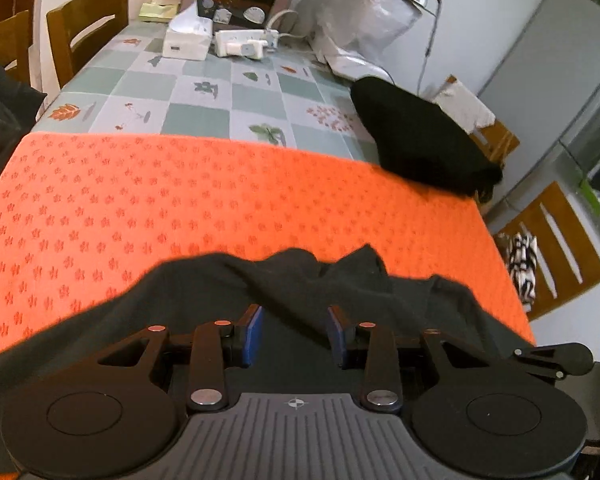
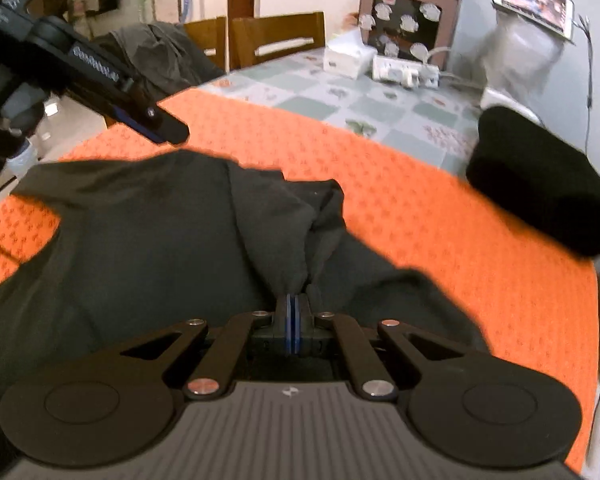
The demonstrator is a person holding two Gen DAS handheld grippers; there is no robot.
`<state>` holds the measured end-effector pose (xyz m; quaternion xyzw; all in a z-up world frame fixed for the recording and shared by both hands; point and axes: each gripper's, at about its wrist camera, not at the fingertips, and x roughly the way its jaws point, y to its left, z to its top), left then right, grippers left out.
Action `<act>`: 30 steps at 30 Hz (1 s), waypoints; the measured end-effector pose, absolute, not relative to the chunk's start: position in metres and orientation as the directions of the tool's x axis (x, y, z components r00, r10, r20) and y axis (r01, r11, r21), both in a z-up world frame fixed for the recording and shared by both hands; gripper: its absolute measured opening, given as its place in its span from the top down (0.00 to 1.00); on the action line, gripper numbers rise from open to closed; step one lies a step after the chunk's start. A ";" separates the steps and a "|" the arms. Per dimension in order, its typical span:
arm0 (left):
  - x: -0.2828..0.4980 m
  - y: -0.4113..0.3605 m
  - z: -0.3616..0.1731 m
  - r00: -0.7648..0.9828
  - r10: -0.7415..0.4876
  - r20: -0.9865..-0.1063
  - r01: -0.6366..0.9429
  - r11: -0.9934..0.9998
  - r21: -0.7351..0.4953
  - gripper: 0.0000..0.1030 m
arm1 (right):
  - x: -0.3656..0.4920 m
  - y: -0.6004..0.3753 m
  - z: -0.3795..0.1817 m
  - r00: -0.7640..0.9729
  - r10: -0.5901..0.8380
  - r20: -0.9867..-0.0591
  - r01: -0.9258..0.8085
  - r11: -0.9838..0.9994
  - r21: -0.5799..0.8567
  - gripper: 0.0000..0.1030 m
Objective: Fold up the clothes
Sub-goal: 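Grasp the garment collar with both grippers and pull it straight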
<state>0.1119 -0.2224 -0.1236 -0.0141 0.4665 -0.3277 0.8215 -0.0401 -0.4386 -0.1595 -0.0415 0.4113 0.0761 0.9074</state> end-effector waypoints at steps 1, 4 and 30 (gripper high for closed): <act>0.106 -0.222 -0.125 0.351 -0.546 -0.761 0.530 0.786 -0.319 0.61 | -0.045 -0.437 -0.163 0.645 0.101 -0.758 -0.164 0.986 -0.008 0.97; 0.096 -0.227 -0.128 0.344 -0.541 -0.768 0.546 0.780 -0.305 0.60 | -0.057 -0.436 -0.169 0.630 0.102 -0.770 -0.137 0.990 0.019 0.94; 0.125 -0.342 -0.162 0.305 -0.517 -0.800 0.641 0.732 -0.229 0.47 | -0.001 -0.472 -0.186 0.650 0.174 -0.740 0.140 0.929 0.341 0.73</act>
